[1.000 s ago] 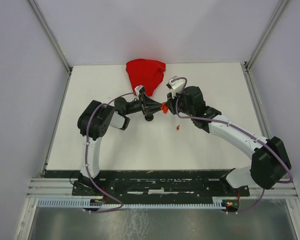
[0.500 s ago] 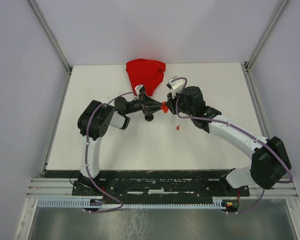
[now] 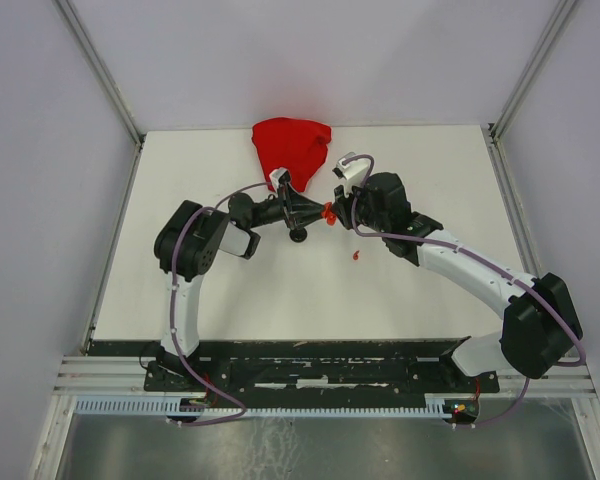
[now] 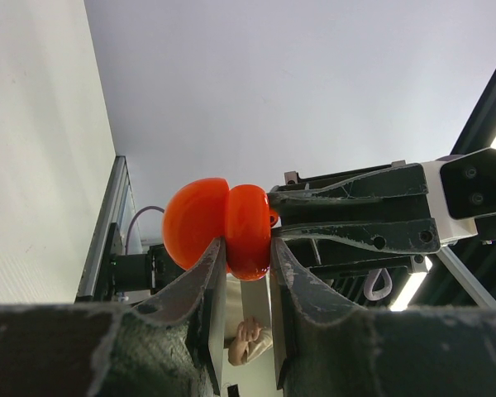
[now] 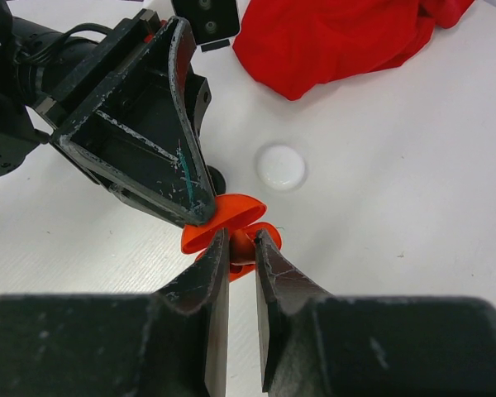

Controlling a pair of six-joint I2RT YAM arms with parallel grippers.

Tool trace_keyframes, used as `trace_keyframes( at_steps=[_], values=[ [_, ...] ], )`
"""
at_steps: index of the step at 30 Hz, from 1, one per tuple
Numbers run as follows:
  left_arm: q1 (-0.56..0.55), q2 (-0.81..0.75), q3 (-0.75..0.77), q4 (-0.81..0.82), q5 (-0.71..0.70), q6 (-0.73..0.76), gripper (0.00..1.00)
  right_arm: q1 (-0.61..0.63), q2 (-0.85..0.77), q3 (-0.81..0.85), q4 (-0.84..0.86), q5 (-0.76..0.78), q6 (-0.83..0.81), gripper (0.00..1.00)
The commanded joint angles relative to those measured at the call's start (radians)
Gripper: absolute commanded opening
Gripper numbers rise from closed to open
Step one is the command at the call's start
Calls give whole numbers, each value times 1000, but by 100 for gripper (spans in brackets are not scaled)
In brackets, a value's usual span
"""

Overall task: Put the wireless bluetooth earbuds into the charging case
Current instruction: Adjust the earbud with the charging case.

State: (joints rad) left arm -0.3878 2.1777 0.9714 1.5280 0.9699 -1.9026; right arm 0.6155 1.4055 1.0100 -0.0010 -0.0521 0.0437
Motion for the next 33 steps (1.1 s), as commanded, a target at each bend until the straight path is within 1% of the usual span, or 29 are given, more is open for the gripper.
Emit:
trace_keyframes(
  at_steps=[1,7,11,13,18,33],
  values=[
    [4,-81,30,122,-8,34,3,4,-9,15,19,6,2,14],
    [4,-95,26,121,-4,33,3,5,-1,24,16,15,14,16],
    [5,-99,16,121,-5,35,3,5,5,33,9,35,30,23],
    [5,-102,10,121,-5,38,3,4,8,38,7,53,42,27],
    [4,-109,1,122,-3,41,3,5,14,48,4,89,61,32],
    [3,-108,-14,121,1,47,3,-4,32,76,15,115,98,36]
  ],
)
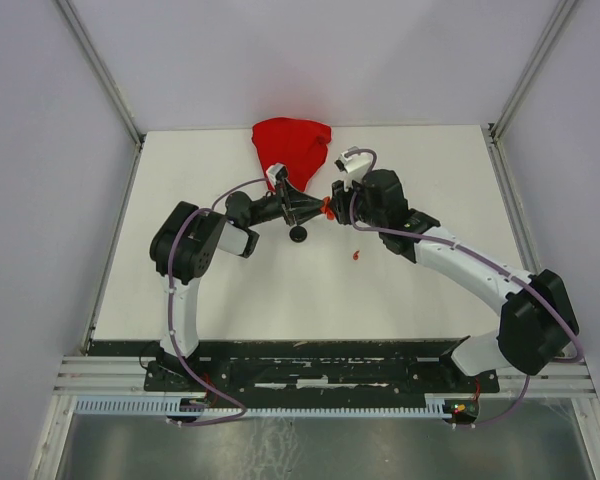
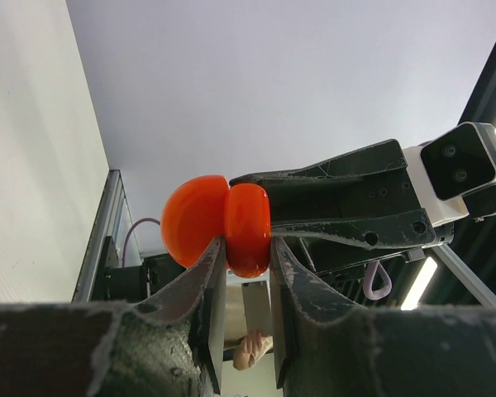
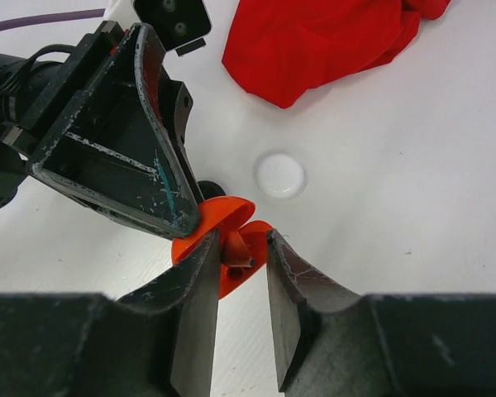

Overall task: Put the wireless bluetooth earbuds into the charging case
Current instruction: Adjust the earbud with the charging case.

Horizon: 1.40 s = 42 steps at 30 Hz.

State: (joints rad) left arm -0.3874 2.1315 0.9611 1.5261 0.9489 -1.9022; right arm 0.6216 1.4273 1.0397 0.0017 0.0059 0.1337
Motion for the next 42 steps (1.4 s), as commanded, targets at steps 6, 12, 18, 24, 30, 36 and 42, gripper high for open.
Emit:
trace_keyframes(
  at_steps=[6,12,18,24,30,36,42],
  values=[
    [5,-45,-3,124,14,49,3,-11,-4,47,28,37,12,39],
    [4,-7,19,123,-4,45,3,-11,-28,44,37,13,13,43],
    [5,21,31,125,-17,43,3,-10,-55,40,31,15,10,48],
    [4,30,40,125,-25,37,3,-11,-80,34,16,23,4,51],
    [4,16,42,125,-27,32,3,-11,-98,34,-22,53,-1,52],
    [5,-2,40,125,-30,29,3,-11,-100,33,-66,52,-5,53],
    [5,-14,38,124,-27,25,3,-10,-94,24,-72,53,-5,53]
  ],
)
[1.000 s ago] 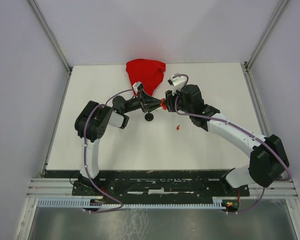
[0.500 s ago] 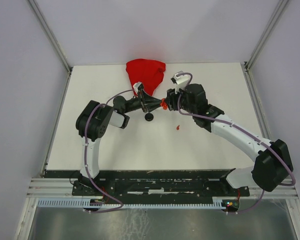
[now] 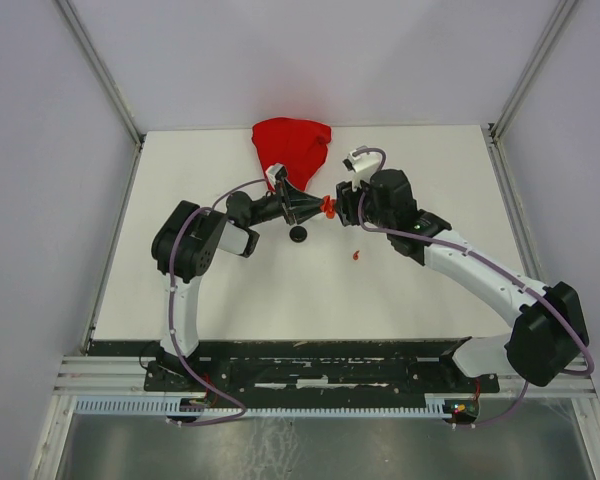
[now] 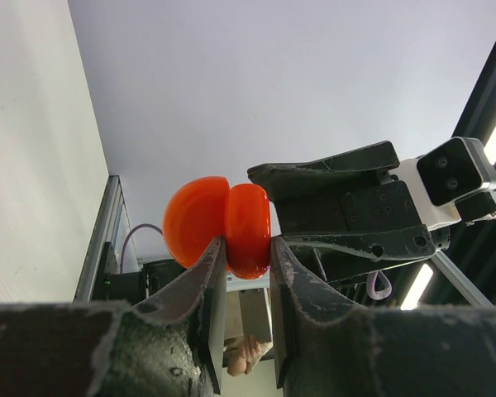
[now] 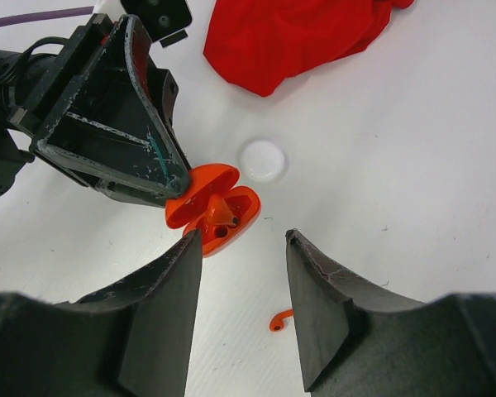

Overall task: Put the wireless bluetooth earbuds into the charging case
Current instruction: Adjust the earbud with the charging case, then pick up the earbud from the center of the board.

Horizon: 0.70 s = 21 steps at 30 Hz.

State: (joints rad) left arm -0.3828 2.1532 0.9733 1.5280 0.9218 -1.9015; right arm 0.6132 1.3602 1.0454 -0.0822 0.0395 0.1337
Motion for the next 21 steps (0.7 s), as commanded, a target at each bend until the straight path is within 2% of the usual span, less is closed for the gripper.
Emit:
trace_keyframes(
  at_steps=[1,21],
  values=[
    [0,-37,25,123,2,25,3,-2,-24,18,9,21,-5,54],
    [-1,-84,-19,124,16,36,3,-3,25,38,14,41,3,54]
  ],
)
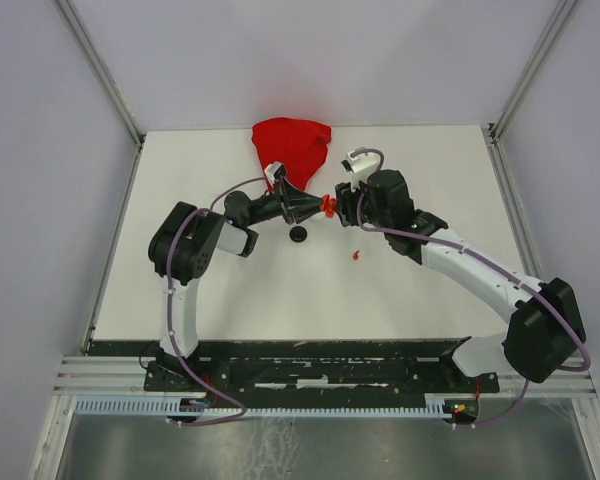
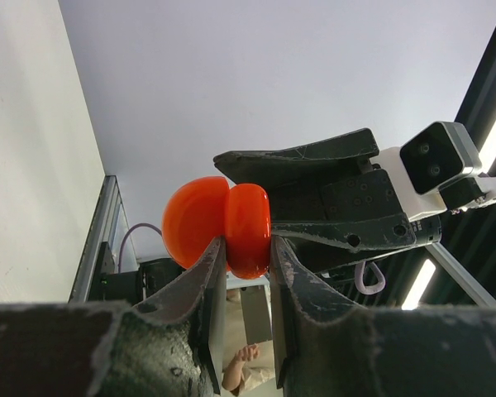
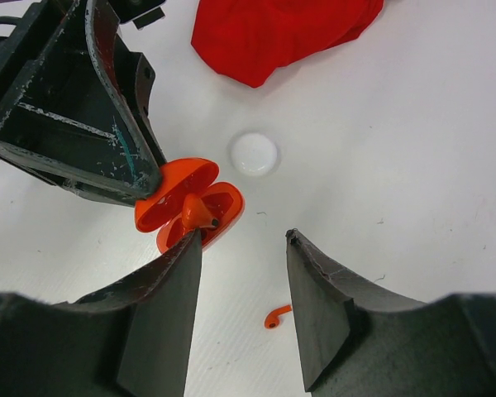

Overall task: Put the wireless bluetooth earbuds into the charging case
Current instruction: Pick up the earbud from the center of the board.

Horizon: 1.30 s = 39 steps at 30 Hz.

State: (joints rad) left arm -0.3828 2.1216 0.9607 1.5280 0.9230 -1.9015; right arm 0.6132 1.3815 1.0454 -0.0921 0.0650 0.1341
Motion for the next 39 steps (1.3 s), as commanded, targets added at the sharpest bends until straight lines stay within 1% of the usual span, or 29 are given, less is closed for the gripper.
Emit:
trace_keyframes(
  at_steps=[1,19,22,26,29,33,39],
  values=[
    [-2,-53,-8,123,16,36,3,-2,4,39,25,14,4,54],
    [-3,-48,-13,124,17,39,3,-2,25,61,27,8,8,54],
    [-1,-43,-11,124,9,37,3,-2,4,52,33,23,11,54],
    [13,-14,-3,124,-18,37,3,-3,-66,20,50,50,10,54],
    [28,17,-2,135,-43,31,3,-1,-109,12,11,69,7,54],
    [42,40,-14,159,-63,19,3,-2,-125,19,-91,115,17,54],
    [48,20,-63,193,-70,15,3,-2,-26,52,-292,174,79,54]
  ],
)
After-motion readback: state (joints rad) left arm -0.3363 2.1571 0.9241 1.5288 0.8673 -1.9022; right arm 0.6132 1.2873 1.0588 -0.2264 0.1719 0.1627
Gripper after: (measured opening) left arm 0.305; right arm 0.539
